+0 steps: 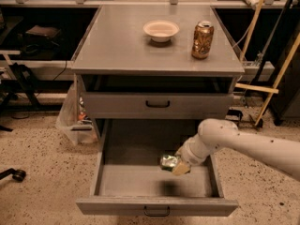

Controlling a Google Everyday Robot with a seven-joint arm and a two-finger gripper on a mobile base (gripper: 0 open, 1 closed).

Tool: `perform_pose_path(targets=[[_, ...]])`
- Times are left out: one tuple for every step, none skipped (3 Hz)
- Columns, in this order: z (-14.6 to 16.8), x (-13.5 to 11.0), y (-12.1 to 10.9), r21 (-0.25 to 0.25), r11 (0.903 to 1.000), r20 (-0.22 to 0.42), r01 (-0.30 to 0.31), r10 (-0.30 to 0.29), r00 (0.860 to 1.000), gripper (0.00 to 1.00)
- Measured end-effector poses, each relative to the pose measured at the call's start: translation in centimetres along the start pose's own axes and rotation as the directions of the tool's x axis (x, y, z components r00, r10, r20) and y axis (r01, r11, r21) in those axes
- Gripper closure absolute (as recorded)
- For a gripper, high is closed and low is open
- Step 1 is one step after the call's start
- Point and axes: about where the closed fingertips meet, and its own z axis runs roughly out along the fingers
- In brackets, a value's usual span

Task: Pick green can from middle drawer and place on counter

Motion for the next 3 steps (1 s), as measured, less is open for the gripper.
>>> perform_pose_path(targets=[[-8.3, -6.5, 0.8, 0.05, 0.9917, -0.001, 0.118, -0.118, 0.993, 1.0], [-16.0, -12.4, -0.6, 0.08, 0.985, -0.002, 0.153, -0.153, 0.988, 1.0], [-21.1, -15.5, -4.3, 0.097, 0.9923, 0.016, 0.077, -0.079, 0.997, 1.0]])
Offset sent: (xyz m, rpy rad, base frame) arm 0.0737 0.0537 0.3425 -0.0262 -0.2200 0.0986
